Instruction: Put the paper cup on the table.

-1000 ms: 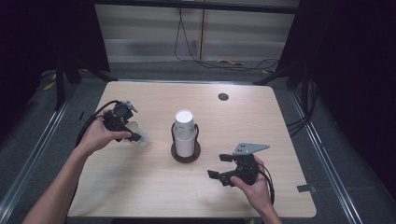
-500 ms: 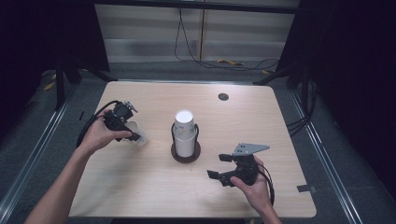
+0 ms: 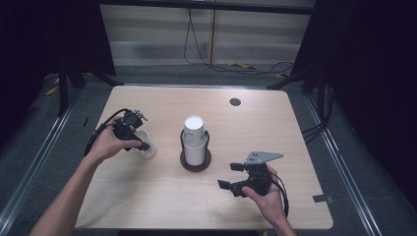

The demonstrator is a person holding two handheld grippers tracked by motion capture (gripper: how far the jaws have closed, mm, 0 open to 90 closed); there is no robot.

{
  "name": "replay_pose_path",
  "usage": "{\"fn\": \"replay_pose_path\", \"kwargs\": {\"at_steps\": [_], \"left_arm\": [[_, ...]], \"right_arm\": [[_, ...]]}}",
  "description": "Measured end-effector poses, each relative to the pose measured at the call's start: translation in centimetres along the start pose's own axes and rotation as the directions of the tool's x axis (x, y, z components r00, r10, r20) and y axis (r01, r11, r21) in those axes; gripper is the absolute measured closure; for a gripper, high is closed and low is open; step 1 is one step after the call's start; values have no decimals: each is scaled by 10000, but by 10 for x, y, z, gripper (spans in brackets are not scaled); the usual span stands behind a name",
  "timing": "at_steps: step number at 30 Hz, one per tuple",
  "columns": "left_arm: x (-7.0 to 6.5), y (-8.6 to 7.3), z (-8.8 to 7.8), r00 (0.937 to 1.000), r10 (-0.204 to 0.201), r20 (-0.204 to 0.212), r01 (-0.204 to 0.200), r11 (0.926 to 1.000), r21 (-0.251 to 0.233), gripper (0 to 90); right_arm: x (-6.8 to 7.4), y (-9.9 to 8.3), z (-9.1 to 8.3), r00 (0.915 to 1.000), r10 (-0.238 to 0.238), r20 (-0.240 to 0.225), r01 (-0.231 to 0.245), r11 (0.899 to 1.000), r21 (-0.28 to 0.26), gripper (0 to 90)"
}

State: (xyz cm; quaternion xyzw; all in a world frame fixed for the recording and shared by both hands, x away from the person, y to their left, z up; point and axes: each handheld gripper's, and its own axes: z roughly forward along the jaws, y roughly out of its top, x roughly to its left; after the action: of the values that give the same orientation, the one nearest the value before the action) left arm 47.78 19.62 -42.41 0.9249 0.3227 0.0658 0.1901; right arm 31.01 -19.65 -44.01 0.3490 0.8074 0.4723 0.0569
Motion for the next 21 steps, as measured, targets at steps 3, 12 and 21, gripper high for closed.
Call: {"fn": "replay_pose_path", "kwargs": {"at_steps": [3, 12, 21], "left_arm": [[0, 0, 0, 9999, -101, -25, 101, 9999, -8, 202], [1, 0, 0, 9997, -234, 41, 235, 9988, -430, 197], [0, 0, -6, 9995, -302, 47, 305, 9951, -939, 189]], "right_arm": [[0, 0, 0, 10000, 39, -7, -39, 10000, -9, 190], [-1, -1, 1, 10000, 54, -35, -54, 10000, 40, 189], [-1, -1, 2, 10000, 45, -44, -44, 10000, 68, 189]]}}
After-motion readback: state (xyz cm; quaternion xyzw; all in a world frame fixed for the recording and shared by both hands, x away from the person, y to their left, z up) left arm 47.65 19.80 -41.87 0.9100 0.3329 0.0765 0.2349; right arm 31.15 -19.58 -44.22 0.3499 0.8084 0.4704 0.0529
